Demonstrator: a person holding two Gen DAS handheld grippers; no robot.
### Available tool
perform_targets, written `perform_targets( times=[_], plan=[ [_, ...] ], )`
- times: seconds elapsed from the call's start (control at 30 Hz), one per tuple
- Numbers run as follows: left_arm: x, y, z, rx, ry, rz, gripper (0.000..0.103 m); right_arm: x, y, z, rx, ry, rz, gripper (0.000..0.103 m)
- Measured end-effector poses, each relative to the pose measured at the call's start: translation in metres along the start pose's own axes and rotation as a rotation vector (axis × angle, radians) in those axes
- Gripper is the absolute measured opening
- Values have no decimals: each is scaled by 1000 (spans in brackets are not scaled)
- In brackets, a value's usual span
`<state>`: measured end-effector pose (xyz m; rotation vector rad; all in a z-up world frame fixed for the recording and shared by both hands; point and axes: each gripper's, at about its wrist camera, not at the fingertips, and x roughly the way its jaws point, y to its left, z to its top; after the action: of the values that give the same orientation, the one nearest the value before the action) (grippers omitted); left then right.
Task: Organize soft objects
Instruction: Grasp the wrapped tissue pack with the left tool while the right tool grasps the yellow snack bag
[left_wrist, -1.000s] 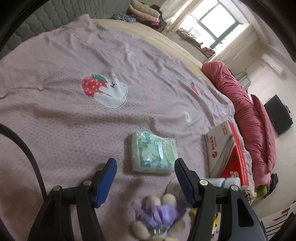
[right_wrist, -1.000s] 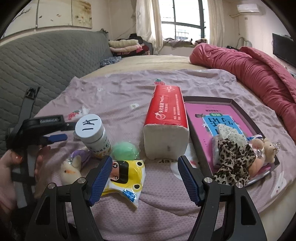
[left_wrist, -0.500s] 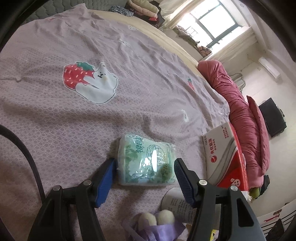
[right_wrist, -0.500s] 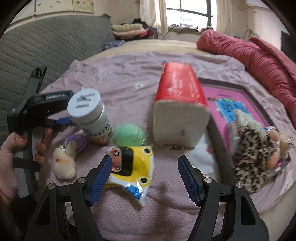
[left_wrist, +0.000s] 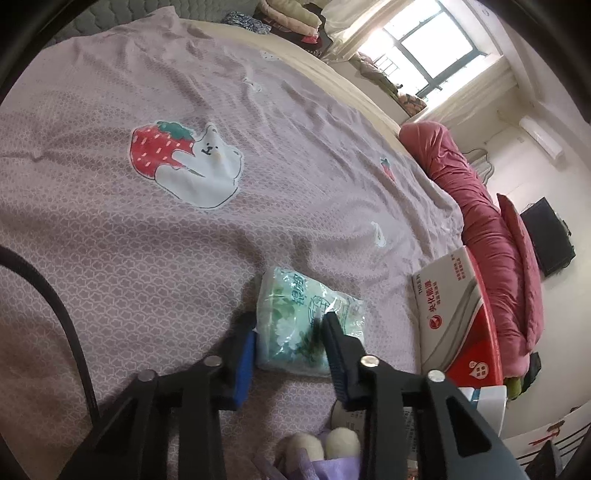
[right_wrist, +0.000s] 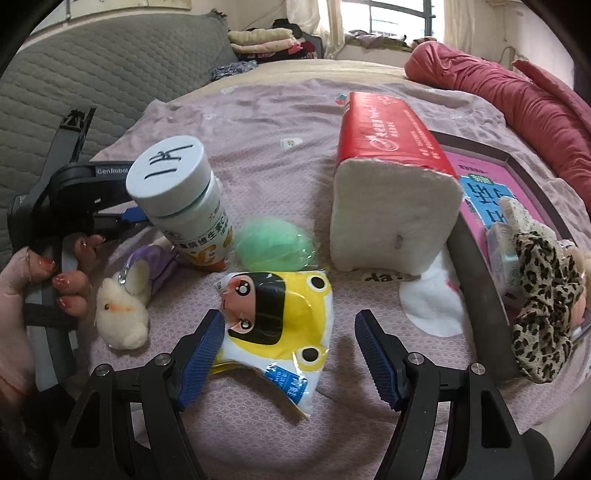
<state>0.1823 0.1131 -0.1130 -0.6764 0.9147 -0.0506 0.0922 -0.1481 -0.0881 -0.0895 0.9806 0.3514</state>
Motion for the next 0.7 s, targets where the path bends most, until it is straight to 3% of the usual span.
perform_targets(
  times=[0.2,0.57,0.7],
  plan=[
    [-8,2,-1,-10,-22,-47,20,9,7,-2,-21,24,8,74],
    [-21,-4,-7,12,-47,-69,18,33,7,0,2,52,28,77],
    [-26,1,-11,-11,-48,-70,18,29,1,-1,26,43,45,69]
  ],
)
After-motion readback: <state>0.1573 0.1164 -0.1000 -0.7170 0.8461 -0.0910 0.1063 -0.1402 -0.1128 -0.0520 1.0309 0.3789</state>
